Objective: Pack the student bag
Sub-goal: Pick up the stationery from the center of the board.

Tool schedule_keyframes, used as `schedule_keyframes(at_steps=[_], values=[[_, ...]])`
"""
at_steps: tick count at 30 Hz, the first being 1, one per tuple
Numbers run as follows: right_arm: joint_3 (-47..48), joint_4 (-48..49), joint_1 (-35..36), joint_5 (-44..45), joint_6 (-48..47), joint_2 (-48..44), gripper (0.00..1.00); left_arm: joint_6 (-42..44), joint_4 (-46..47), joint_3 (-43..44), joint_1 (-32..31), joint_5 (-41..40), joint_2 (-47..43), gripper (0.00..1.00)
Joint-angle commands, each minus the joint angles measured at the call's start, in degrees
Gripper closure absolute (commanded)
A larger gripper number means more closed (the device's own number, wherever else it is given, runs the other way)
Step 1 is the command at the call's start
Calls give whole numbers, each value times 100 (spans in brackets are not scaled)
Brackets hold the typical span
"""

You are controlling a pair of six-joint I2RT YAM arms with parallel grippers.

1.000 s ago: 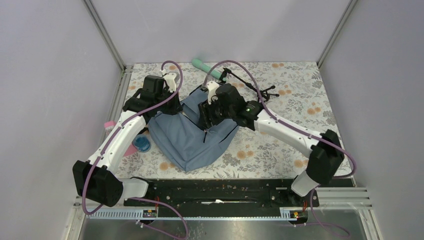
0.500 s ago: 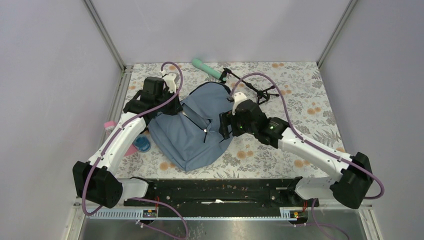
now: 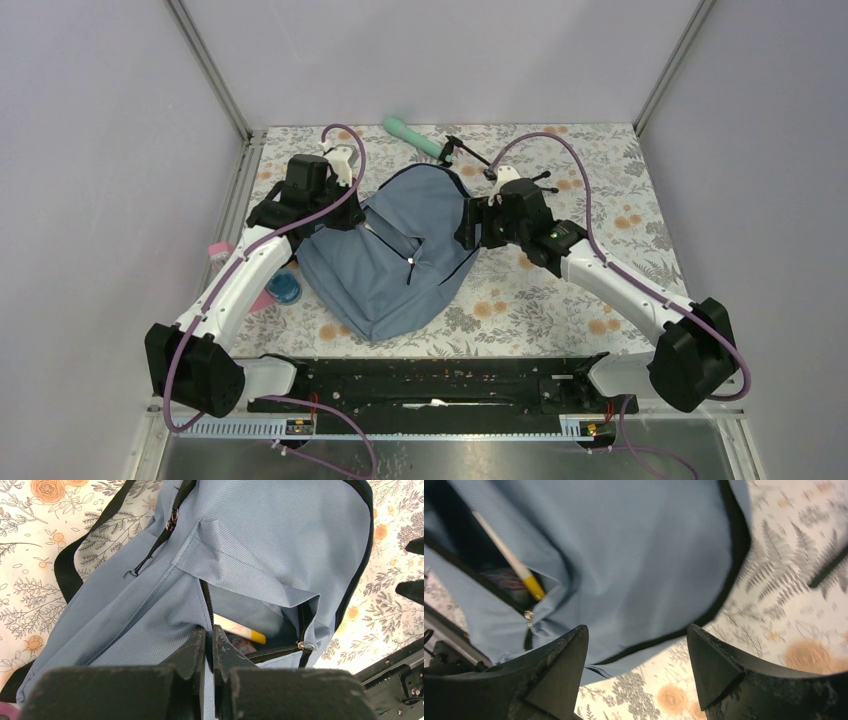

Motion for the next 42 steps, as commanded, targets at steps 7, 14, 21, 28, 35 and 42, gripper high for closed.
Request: schedule_keyframes(at_steps=[7, 14, 21, 28, 35, 42], values=[[884, 1136, 863, -586, -1102, 983, 23, 73, 550, 77, 18, -28, -131, 100], [1691, 819, 1086, -235, -1842, 2071, 27, -62, 833, -165, 14, -244, -282, 100], [1649, 999, 1080, -25, -1650, 2258, 79, -241, 1207, -587, 14, -415, -539, 100], [1414, 1140, 1086, 20, -1490, 1981, 100, -513, 1047, -1034, 14, -1140, -1130, 32], [1363, 1373, 1080, -116, -1286, 1867, 100, -1770, 419, -2173, 93, -3322, -2439, 1], [1345, 1362, 1065, -111, -1234, 1853, 100, -2984, -657, -2515, 453, -4150, -3070, 1]])
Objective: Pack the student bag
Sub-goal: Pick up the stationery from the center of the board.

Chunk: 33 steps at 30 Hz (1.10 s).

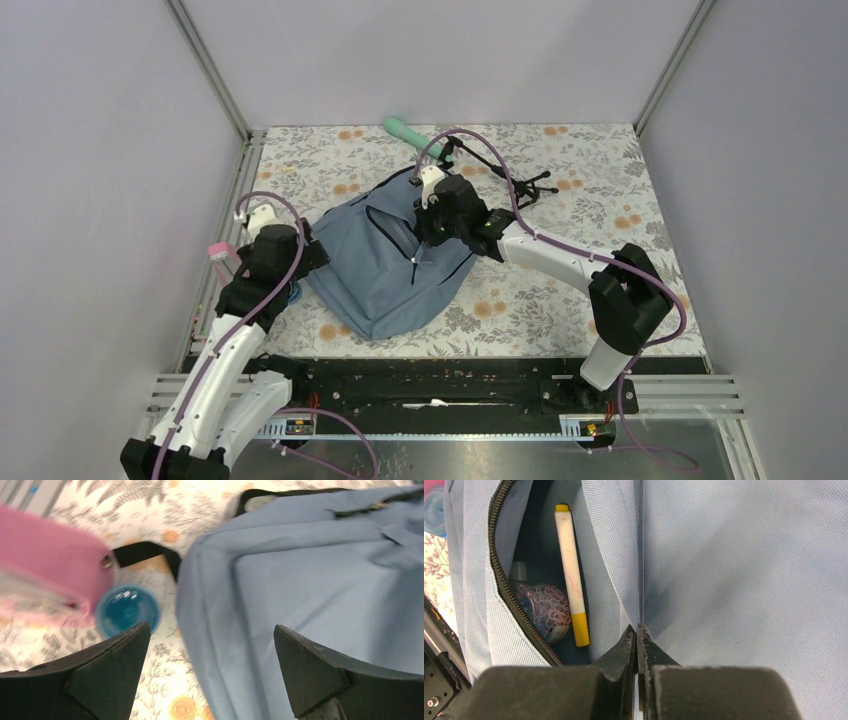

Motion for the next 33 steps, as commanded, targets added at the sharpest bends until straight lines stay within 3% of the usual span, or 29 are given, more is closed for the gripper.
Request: schedule_keyframes(at_steps=[1, 5, 9, 17, 20, 33], values=[[5, 308, -19, 102, 76, -274, 100, -1072, -670, -121, 327, -939, -217, 1], [12, 304, -54, 46, 121, -283, 100, -1459, -1069, -203, 686, -1278, -70, 1], [-4, 308, -79, 3, 158, -296, 100, -1490, -890, -395, 1022, -1266, 42, 1], [-21, 308, -101, -95, 229, -301, 100, -1189, -46, -807, 1586, -505, 355, 1], [-15, 308, -104, -151, 246, -303, 100, -1012, 499, -940, 1812, 175, 492, 1], [12, 359, -104, -433, 386, -330, 100, -1047, 1017, -1108, 1935, 174, 1107, 5]])
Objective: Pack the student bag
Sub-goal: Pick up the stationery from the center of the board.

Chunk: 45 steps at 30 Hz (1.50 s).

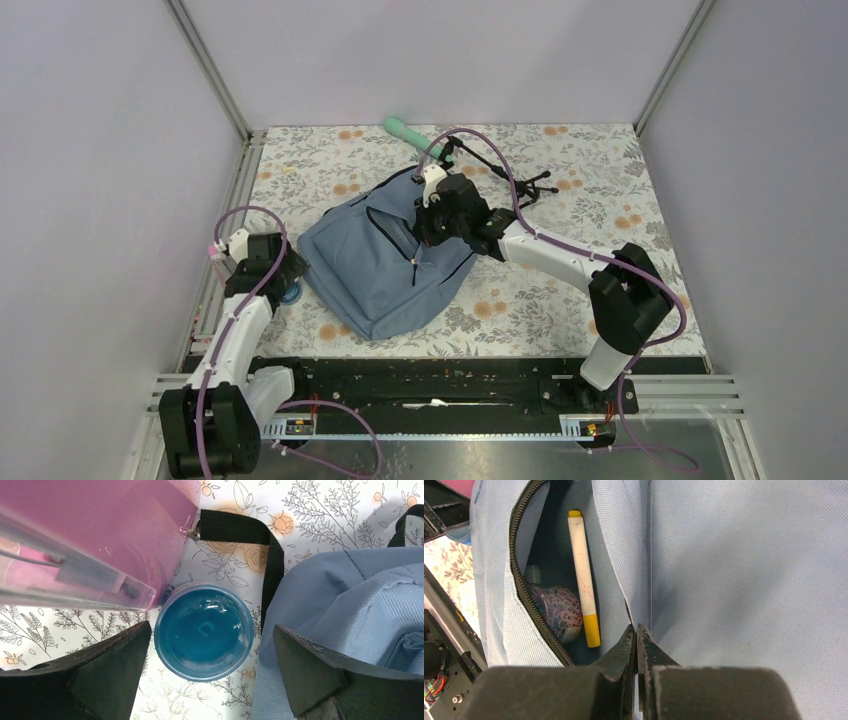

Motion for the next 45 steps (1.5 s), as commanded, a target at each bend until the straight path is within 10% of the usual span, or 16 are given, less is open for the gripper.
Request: schedule_keyframes(at_steps=[1, 5, 14, 23, 28, 33, 45], values=[[47, 259, -49, -179, 75, -340, 100, -12, 414, -50, 52, 59, 86, 7], [42, 261, -47, -203, 98, -351, 100, -57, 428, -44, 77, 60, 198, 21], [45, 264, -47, -258, 136, -386, 100, -92, 482, -52, 356, 336, 463, 20], [11, 270, -50, -276, 182, -463, 99, 20, 612, -138, 425, 607, 300, 59], [-10, 271, -49, -299, 228, -510, 76, 172, 426, -200, 425, 741, -462, 64], [-83, 328, -42, -367, 244, -637, 30, 382, -46, 63, 421, 705, -1274, 65], [-477, 447, -46, -299, -11, -1527, 22, 1312, -672, 899, 423, 1750, -2420, 71]])
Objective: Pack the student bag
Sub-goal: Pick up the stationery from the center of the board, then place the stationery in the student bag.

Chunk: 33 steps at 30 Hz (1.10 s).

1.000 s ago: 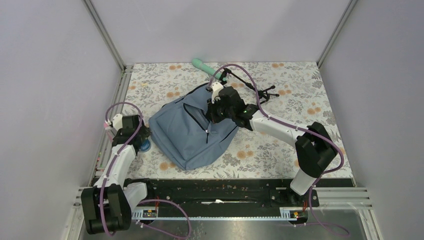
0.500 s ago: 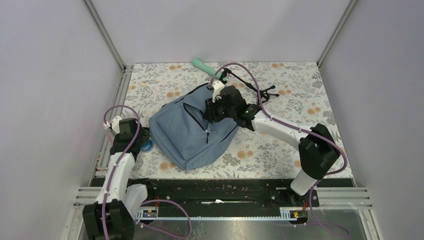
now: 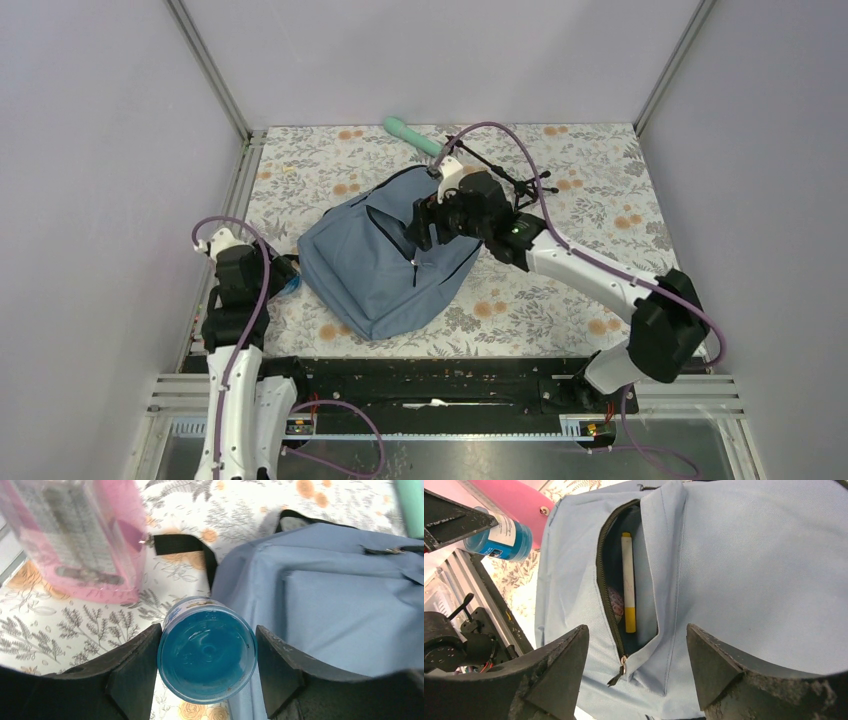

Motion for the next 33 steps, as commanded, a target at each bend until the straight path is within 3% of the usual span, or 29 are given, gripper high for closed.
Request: schedule_keyframes(at_steps=[1, 7, 16, 25, 33], values=[[-152, 278, -40, 31, -156, -603, 22, 584, 194, 649, 36, 873, -306, 71], [-319, 97, -39, -240, 289, -1146, 20, 1186, 388, 1341, 36, 2781, -182, 73], [-1627, 2135, -27, -2104, -110, -1914, 18, 599, 643, 2380, -148, 5313, 807, 74], [-1819, 3405, 258, -2828, -378, -1816, 17, 159, 1159, 2535, -2014, 5256, 1441, 73], [-1703, 2954, 390, -2955, -827, -1769, 15, 80, 1390, 2742, -2518, 5593, 1840, 73]])
